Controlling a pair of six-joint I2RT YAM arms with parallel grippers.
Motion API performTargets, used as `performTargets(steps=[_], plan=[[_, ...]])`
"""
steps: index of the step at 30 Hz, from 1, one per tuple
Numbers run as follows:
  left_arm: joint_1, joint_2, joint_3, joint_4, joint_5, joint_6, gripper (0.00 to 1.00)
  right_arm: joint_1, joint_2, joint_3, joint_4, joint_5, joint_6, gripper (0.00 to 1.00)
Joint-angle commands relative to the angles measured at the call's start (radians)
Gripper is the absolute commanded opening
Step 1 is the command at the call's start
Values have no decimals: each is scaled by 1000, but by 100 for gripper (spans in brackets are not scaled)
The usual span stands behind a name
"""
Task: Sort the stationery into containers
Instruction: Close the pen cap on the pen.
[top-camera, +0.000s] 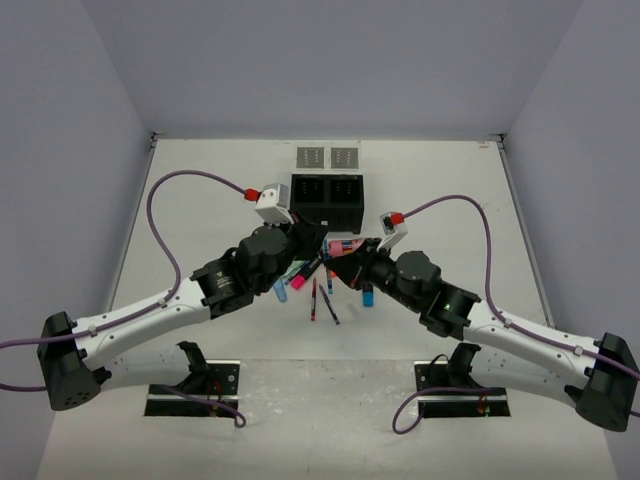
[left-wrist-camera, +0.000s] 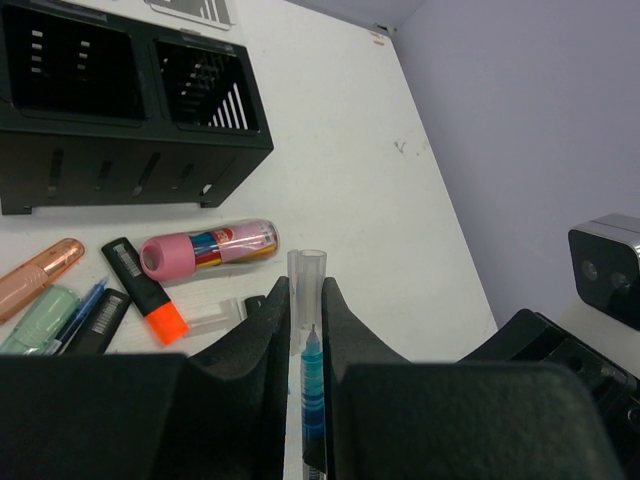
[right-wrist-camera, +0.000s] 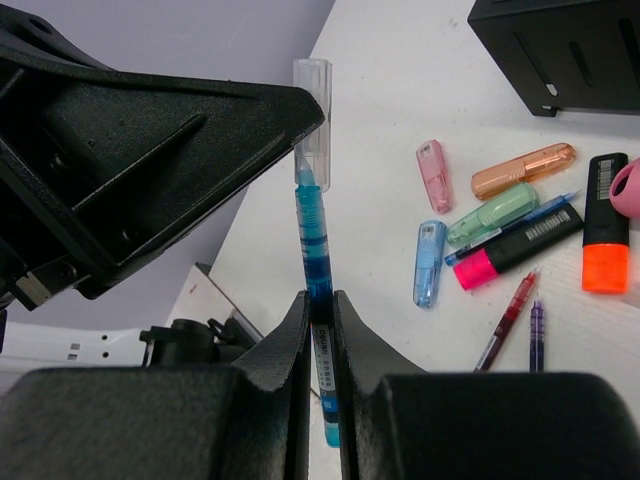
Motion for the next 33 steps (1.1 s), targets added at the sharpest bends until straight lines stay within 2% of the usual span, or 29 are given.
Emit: performTargets(steps=[1, 6, 15, 33], plan=[[-7, -49, -42, 60, 19, 45, 0, -12, -4, 97, -2, 143, 29, 0], [-9, -75, -74, 111, 33, 57, 0, -12, 16, 112, -23, 192, 51, 0], [-9, -93, -88, 127, -4, 17, 0, -12, 54, 95, 92, 180, 51, 0], [-9, -128, -154, 247, -40, 114, 2, -12, 61, 62, 206, 121, 57, 0]])
